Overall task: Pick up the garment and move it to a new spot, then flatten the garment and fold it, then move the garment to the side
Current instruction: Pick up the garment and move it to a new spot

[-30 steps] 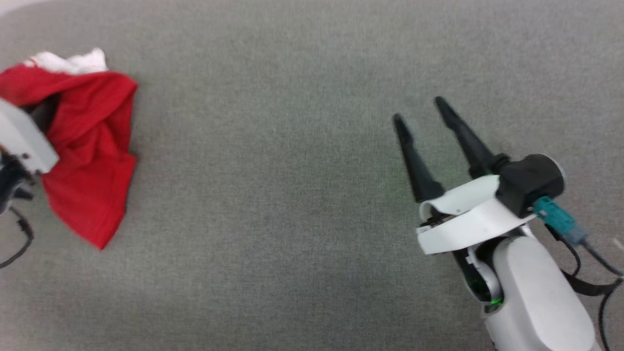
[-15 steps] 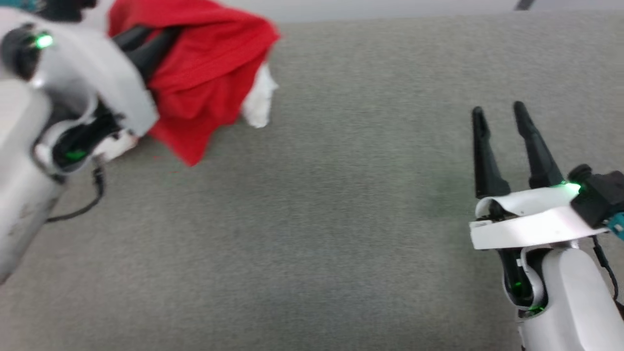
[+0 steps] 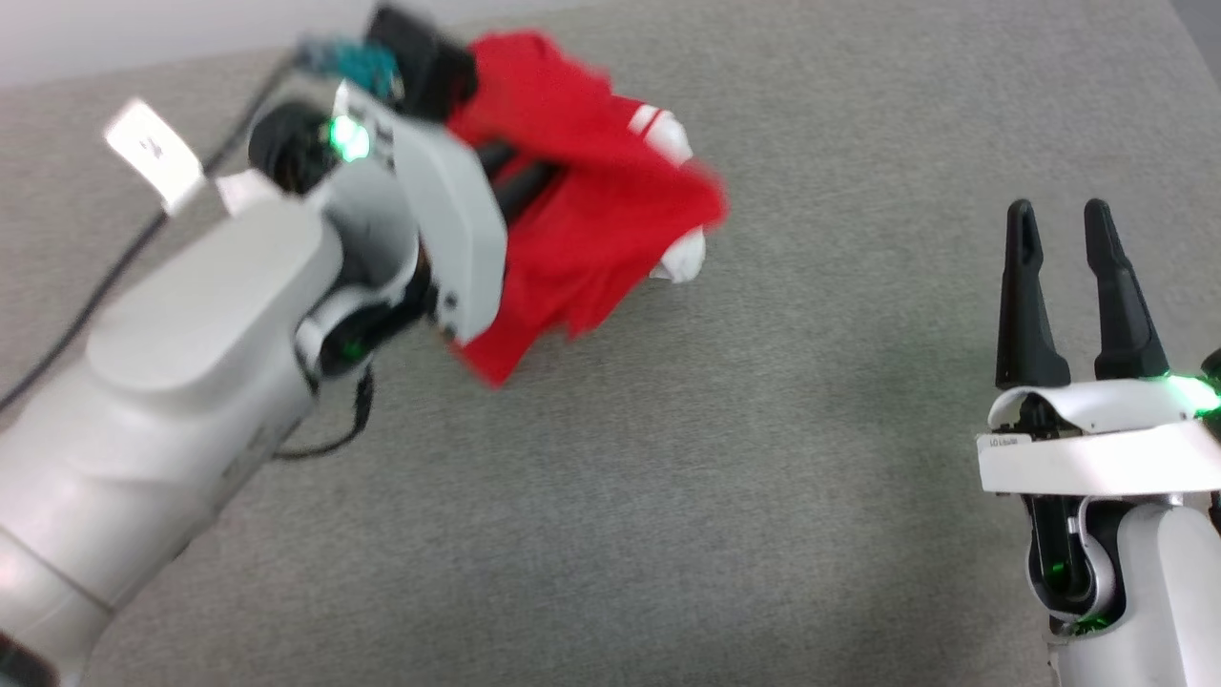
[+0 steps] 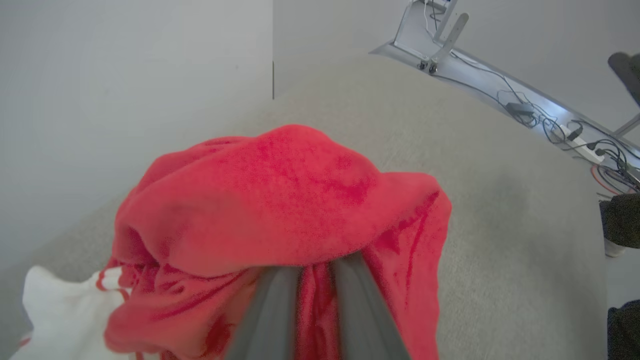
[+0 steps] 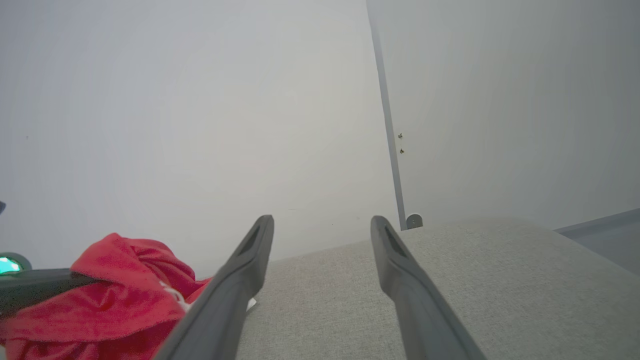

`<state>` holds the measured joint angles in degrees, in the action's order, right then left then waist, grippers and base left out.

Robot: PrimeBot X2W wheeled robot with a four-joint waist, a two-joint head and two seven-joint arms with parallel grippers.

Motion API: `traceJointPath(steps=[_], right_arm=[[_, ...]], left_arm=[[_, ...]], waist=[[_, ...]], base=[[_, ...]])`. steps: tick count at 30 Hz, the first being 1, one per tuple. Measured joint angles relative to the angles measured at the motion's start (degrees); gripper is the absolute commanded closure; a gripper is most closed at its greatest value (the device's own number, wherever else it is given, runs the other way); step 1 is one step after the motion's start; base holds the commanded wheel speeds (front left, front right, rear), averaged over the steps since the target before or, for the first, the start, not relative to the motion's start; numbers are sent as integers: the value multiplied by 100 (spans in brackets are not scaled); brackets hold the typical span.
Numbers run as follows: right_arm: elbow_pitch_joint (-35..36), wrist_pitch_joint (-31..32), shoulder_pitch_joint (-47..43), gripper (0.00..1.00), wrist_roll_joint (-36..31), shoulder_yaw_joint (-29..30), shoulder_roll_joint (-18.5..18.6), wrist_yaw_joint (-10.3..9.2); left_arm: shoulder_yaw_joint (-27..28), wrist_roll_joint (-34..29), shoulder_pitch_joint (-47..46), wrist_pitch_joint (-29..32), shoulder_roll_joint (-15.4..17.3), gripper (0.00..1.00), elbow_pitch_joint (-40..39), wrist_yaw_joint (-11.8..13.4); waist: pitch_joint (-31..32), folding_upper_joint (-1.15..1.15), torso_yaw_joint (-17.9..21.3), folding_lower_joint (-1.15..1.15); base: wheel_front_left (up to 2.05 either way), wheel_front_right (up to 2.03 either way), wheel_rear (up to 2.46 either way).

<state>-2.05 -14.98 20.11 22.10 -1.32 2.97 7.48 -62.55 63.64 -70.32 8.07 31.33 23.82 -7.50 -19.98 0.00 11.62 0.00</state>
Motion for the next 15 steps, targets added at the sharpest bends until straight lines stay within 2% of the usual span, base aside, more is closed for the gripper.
traceJointPath(steps=[3,8,15], right_arm=[[44,-8,-93,0,90,-1,0,0],[97,-13,-94,0,181,-51,-2,0],[157,-13,-77,0,271,-111,-2,0]], left_arm=[[-342,73,201,134,198,100,41,0],[-871,154,379,765,672,100,59,0],[-971,339,498,1446,923,100,-123,0]], waist=[[-69,0,144,0],[-193,0,274,0],[-338,0,352,0]], base=[[0,0,0],[0,0,0],[0,0,0]])
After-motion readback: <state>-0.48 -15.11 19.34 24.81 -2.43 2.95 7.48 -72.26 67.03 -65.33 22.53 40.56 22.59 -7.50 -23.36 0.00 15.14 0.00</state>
